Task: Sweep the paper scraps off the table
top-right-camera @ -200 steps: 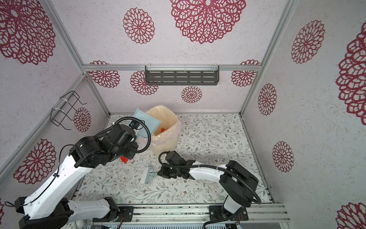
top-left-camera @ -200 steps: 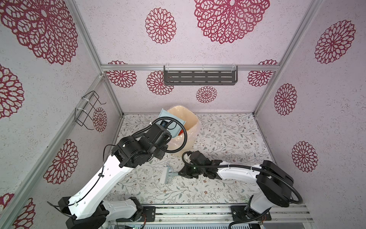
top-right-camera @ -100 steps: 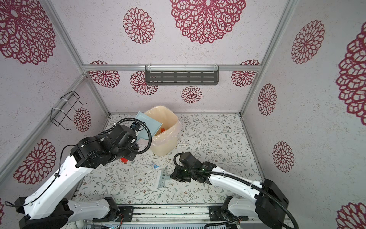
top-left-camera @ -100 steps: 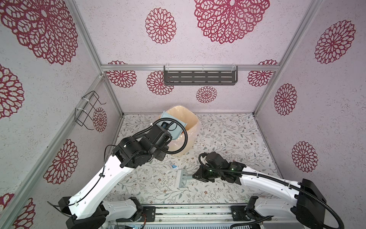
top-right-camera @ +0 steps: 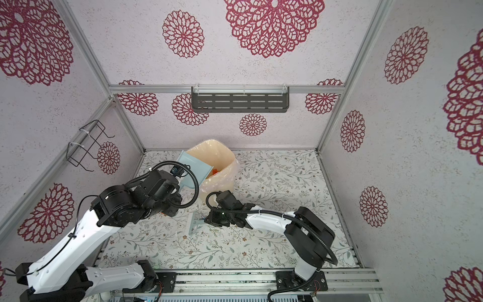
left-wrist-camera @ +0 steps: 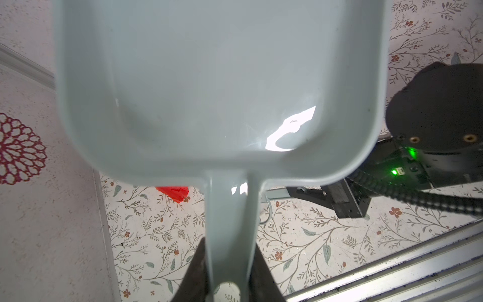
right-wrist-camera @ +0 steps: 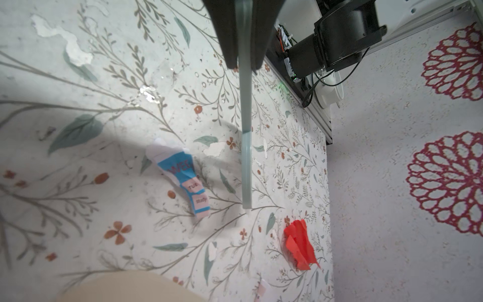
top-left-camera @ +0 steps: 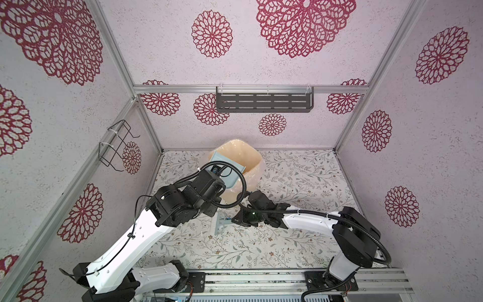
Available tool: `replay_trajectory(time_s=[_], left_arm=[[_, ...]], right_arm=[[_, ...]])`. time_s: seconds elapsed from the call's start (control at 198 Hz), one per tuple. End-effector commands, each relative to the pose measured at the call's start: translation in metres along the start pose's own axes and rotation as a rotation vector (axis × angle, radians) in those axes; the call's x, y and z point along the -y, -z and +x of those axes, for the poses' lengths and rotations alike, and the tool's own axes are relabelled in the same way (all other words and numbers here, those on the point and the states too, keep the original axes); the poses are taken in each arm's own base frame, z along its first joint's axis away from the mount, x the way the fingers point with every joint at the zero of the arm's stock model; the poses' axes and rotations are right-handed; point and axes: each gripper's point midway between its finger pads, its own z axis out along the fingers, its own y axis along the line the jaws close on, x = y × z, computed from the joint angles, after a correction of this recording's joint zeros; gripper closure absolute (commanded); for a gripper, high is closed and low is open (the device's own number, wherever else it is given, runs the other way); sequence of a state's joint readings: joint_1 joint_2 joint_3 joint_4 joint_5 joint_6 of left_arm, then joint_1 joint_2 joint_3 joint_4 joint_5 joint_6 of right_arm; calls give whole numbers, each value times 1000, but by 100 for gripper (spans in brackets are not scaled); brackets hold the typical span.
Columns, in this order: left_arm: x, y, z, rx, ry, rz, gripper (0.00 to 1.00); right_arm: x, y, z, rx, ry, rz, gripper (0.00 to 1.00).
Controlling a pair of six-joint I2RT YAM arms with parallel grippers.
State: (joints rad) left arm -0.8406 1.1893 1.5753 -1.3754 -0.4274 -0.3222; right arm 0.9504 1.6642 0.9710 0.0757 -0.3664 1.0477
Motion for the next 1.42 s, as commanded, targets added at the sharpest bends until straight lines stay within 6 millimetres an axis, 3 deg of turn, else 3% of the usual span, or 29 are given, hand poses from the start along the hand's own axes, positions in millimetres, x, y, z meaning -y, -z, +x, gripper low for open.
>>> replay_trajectory(time_s=[0.0,0.324,0.536,0.819,1.017,1.199,1.411], left_arm=[[4,3,1,8,0,13,100],[33,3,22,-68,-82,78,100],[64,9,40,-122,-149,158,100],[111,3,74,-212,-156,300,100],[137,-15,112,-333,-138,349,100],[143,-32,141,-425,-162,326,100],[155,-58,164,-501,-224,304,100]], right_arm=[[13,16,-6,42,-44,24,100],[89,91,41,-27,-156,234,100],[111,146,56,-21,-186,346,100],[60,207,17,61,-54,353,100],[61,242,-9,80,43,523,100],[60,252,-34,49,151,651,100],[59,246,-61,-46,288,777,100]])
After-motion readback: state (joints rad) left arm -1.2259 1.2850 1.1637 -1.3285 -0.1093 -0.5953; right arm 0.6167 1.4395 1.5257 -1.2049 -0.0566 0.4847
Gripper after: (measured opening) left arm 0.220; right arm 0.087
